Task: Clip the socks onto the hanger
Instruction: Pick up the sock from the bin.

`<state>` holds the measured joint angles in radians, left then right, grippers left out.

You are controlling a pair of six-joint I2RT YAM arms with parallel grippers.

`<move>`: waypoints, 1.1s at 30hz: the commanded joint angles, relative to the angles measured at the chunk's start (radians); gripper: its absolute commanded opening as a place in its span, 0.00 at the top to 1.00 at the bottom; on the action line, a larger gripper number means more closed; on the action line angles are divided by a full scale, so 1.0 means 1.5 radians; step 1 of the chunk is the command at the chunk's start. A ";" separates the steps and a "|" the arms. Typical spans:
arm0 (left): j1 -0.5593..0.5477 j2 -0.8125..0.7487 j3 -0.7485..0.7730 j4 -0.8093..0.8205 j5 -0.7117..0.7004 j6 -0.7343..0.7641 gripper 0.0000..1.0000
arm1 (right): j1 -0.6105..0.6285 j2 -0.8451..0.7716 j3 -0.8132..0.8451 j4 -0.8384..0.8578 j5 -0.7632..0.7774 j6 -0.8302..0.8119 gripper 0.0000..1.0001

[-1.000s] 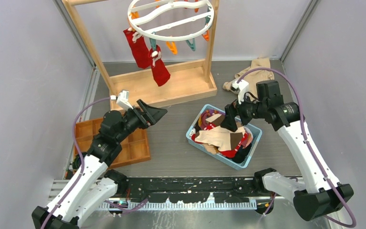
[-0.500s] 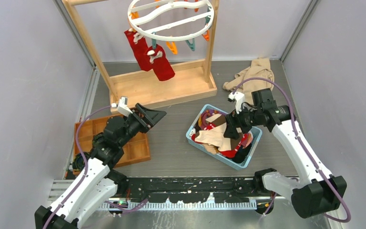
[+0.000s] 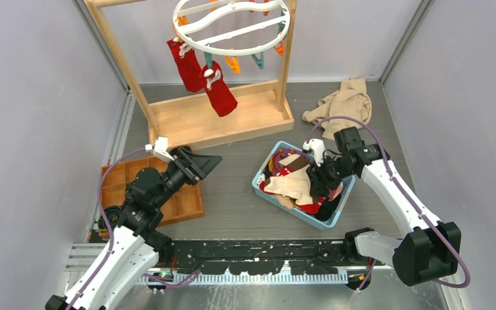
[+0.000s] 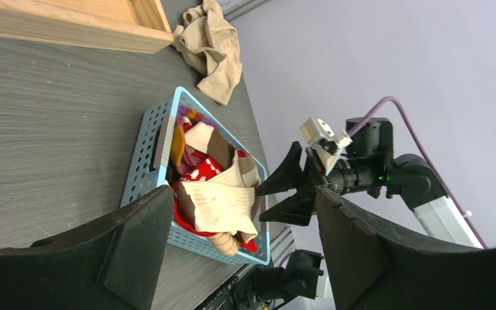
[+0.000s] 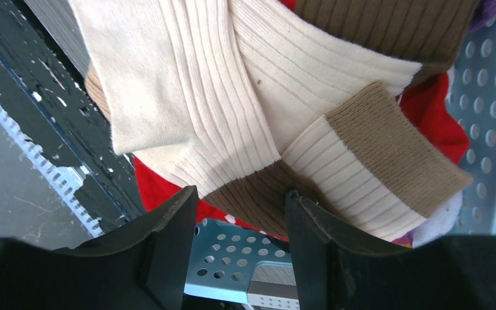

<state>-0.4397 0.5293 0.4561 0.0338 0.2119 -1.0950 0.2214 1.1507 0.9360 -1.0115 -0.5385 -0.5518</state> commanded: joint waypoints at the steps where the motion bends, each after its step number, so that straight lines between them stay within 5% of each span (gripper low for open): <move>1: -0.001 -0.001 0.014 0.050 0.034 0.018 0.19 | 0.008 -0.014 -0.024 0.056 0.015 -0.017 0.44; 7: -0.001 0.013 0.026 0.084 0.055 0.013 0.20 | 0.017 -0.007 -0.015 0.090 0.009 0.004 0.54; 16: -0.001 0.036 0.030 0.119 0.067 0.022 0.20 | 0.017 -0.024 0.008 0.040 -0.006 0.002 0.85; 33: -0.001 0.072 0.036 0.184 0.112 0.017 0.20 | -0.002 -0.031 0.165 -0.062 -0.067 0.000 0.92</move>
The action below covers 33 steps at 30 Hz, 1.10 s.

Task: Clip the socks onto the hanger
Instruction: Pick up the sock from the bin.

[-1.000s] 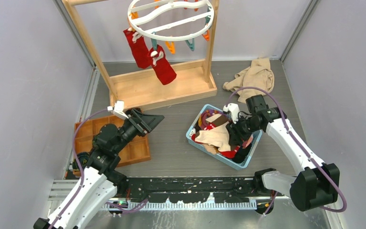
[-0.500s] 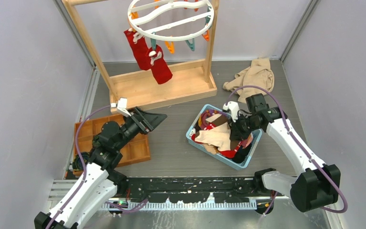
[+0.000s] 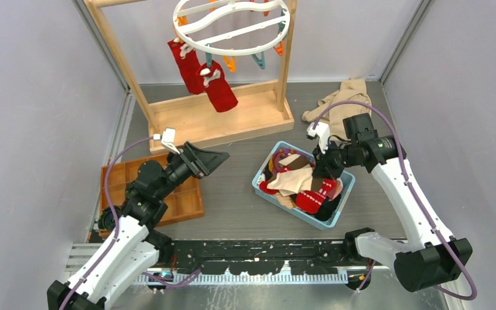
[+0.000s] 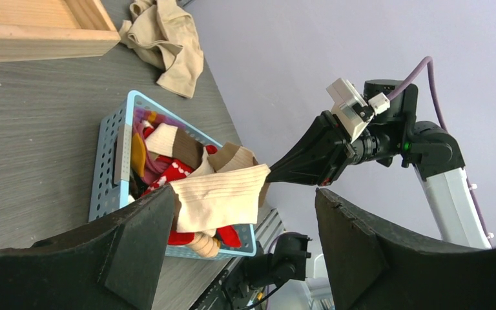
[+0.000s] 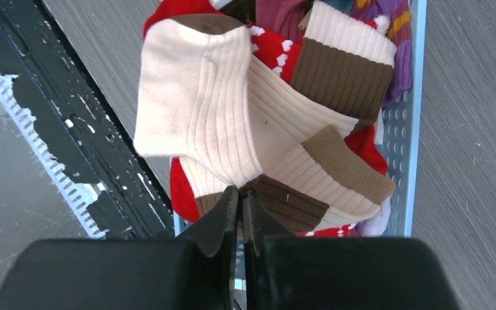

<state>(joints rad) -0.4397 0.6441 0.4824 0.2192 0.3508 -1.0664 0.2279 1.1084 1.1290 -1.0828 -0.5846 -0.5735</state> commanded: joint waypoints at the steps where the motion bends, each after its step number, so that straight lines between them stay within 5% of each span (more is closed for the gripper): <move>1: -0.001 -0.005 0.018 0.060 0.020 -0.001 0.19 | -0.008 -0.001 0.043 -0.019 -0.042 0.014 0.92; 17: -0.062 0.050 0.020 0.145 0.047 -0.009 0.20 | -0.018 0.048 0.192 -0.066 -0.154 0.060 0.98; 28: -0.242 0.102 0.028 0.211 -0.011 0.169 0.21 | -0.018 0.034 0.211 0.122 -0.184 0.310 0.99; 33: -0.337 0.147 0.047 0.237 -0.078 0.346 0.22 | -0.017 0.028 0.188 0.256 -0.192 0.478 0.99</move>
<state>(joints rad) -0.8635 0.8310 0.4904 0.4744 0.3199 -0.7975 0.2054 1.1824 1.4155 -0.9184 -0.8364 -0.1028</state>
